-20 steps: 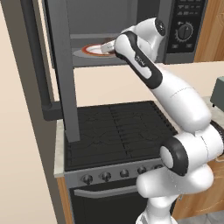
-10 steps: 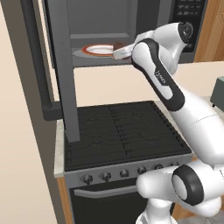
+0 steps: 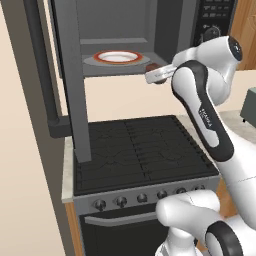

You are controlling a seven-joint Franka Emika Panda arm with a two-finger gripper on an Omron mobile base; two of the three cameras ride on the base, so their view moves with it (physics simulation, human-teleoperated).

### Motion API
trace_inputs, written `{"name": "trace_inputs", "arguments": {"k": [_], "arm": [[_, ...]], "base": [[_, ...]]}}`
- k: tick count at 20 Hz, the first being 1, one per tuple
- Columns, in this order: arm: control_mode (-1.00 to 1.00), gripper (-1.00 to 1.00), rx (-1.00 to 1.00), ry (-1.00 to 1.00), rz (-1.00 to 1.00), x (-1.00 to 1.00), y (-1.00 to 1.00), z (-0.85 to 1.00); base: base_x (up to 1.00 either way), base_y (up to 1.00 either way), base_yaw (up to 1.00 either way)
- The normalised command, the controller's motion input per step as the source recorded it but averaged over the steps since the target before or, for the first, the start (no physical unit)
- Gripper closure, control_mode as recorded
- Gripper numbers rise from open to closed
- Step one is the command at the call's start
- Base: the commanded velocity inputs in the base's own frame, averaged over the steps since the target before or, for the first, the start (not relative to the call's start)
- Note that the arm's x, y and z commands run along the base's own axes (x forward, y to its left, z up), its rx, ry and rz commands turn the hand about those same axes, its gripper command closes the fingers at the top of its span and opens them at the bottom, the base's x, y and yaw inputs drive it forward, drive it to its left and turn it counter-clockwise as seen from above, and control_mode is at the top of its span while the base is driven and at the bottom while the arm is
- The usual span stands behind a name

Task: Retrieve the reheated potato from the microwave, then place the potato, cheese, and condiment on the cutting board.

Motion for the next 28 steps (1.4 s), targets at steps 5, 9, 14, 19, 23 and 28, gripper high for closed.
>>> {"name": "trace_inputs", "arguments": {"k": [5, 9, 14, 19, 23, 28], "arm": [[-1.0, 1.0, -0.02, 0.15, -0.17, -0.53, -0.32, -0.48], [-1.0, 1.0, -0.04, 0.11, -0.25, -0.31, -0.33, -0.59], [-1.0, 1.0, -0.01, 0.06, -0.2, -0.14, -0.24, -0.58], [-1.0, 1.0, 0.0, 0.04, -0.11, -0.07, -0.19, -0.48], [-1.0, 1.0, 0.0, 0.01, -0.06, -0.01, -0.1, -0.41], [-1.0, 1.0, 0.0, 0.0, -0.01, 0.0, 0.0, -0.04]], "base": [[0.0, 0.0, 0.0], [0.0, 0.0, 0.0], [0.0, 0.0, 0.0], [0.0, 0.0, 0.0], [0.0, 0.0, 0.0], [0.0, 0.0, 0.0]]}}
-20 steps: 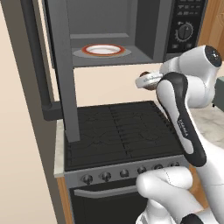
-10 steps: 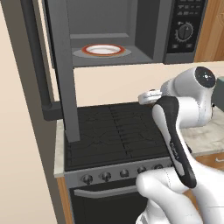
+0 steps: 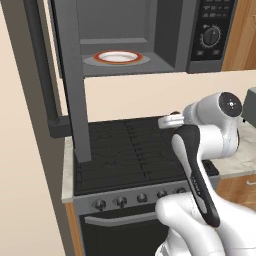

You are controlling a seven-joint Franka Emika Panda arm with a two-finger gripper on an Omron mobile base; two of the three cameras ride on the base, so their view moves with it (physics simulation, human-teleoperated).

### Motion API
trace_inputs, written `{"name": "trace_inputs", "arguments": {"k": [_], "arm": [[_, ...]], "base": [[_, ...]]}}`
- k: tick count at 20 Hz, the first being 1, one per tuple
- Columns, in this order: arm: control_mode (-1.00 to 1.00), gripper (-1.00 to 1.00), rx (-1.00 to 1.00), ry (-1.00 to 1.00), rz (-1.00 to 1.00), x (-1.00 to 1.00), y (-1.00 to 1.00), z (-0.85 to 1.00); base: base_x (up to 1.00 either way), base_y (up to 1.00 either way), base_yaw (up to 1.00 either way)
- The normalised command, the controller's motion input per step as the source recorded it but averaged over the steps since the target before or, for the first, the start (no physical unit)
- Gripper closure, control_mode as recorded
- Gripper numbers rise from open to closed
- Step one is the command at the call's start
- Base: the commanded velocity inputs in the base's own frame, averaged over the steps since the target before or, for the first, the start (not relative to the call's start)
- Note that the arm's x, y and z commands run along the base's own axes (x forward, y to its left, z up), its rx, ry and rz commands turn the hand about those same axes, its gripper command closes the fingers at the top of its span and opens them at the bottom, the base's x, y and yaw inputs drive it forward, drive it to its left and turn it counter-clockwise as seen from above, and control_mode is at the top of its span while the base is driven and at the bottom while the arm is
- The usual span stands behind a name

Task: Retrieve the reheated potato from the microwave, then place the potato, cheese, and condiment on the cutting board.

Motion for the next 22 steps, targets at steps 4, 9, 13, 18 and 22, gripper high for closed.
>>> {"name": "trace_inputs", "arguments": {"k": [4, 9, 13, 18, 22], "arm": [[-1.0, 1.0, 0.0, 0.0, 0.0, 0.0, 0.0, 0.0], [-1.0, 1.0, 0.0, 0.0, 0.0, 0.0, 0.0, 0.0], [-1.0, 1.0, 0.0, 0.0, 0.0, 0.0, 0.0, 0.0], [-1.0, 1.0, 0.0, 0.0, 0.0, 0.0, 0.0, 0.0], [1.0, 1.0, 0.0, 0.0, 0.0, 0.0, 0.0, 0.0]], "base": [[0.0, 0.0, 0.0], [0.0, 0.0, 0.0], [0.0, 0.0, 0.0], [0.0, 0.0, 0.0], [0.0, 0.0, 0.0]]}}
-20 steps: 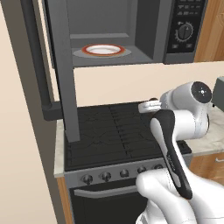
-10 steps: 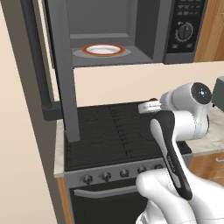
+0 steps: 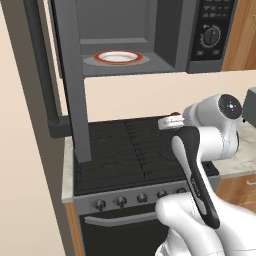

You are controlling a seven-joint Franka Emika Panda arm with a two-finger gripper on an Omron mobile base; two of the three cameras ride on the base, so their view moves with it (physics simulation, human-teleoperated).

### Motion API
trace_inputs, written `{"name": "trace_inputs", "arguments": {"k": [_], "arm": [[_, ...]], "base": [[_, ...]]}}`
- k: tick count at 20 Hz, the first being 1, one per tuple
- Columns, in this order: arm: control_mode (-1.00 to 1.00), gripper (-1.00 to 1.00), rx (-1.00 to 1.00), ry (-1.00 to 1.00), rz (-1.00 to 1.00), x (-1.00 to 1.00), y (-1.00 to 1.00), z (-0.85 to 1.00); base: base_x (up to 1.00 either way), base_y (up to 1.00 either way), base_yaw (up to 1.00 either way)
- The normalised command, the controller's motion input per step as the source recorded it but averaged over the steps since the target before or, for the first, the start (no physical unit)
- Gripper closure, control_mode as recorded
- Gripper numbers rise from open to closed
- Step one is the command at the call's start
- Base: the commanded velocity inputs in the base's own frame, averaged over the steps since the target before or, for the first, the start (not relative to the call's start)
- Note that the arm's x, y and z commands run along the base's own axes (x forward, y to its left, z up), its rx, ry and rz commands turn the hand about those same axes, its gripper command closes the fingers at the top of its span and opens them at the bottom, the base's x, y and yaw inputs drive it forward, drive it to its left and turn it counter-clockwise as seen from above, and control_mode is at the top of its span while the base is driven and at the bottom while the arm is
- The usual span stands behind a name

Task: Retrieve the reheated potato from the microwave, then place the potato, cheese, and condiment on the cutting board.

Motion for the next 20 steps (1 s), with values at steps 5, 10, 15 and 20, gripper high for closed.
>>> {"name": "trace_inputs", "arguments": {"k": [5, 10, 15, 20], "arm": [[1.0, 1.0, 0.0, 0.0, 0.0, 0.0, 0.0, 0.0], [1.0, 1.0, 0.0, 0.0, 0.0, 0.0, 0.0, 0.0], [1.0, 1.0, 0.0, 0.0, 0.0, 0.0, 0.0, 0.0], [1.0, 1.0, 0.0, 0.0, 0.0, 0.0, 0.0, 0.0]], "base": [[0.0, 0.0, 0.0], [-0.24, -0.04, 0.0], [-0.59, -0.13, 0.0], [-0.44, -0.14, -0.06]]}}
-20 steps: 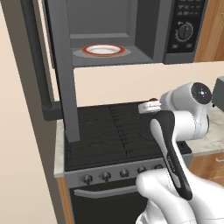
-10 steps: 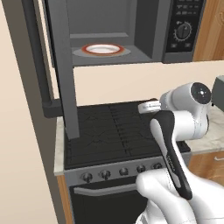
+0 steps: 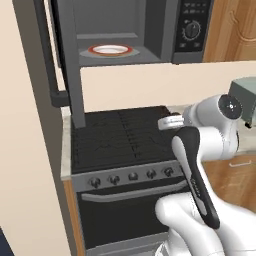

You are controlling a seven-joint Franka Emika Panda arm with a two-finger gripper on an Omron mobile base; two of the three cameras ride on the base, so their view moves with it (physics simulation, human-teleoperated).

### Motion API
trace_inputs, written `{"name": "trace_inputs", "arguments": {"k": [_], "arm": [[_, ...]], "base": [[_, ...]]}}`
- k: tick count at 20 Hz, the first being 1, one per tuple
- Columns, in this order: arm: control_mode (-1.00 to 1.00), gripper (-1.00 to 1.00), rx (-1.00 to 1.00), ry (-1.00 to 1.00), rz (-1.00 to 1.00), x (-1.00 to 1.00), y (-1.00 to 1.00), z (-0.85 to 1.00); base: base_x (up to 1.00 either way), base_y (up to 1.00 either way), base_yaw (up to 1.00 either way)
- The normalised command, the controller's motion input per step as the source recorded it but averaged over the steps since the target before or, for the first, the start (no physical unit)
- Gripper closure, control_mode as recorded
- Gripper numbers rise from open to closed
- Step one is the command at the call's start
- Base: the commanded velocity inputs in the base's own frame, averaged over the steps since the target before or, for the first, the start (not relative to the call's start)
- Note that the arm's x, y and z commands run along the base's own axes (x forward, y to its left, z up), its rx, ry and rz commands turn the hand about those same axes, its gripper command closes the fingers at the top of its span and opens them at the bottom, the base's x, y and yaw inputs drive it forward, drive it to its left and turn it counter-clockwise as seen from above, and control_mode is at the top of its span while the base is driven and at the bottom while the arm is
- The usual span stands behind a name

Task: Retrieve the reheated potato from the microwave, then place the potato, cheese, and condiment on the cutting board.

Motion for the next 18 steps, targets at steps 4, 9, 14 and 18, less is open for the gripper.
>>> {"name": "trace_inputs", "arguments": {"k": [4, 9, 14, 18], "arm": [[1.0, 1.0, 0.0, 0.0, 0.0, 0.0, 0.0, 0.0], [1.0, 1.0, 0.0, 0.0, 0.0, 0.0, 0.0, 0.0], [1.0, 1.0, 0.0, 0.0, 0.0, 0.0, 0.0, 0.0], [1.0, 1.0, 0.0, 0.0, 0.0, 0.0, 0.0, 0.0]], "base": [[0.0, -0.17, -0.81], [0.0, -0.09, -0.88], [0.0, -0.09, -0.87], [0.07, -0.11, -0.78]]}}
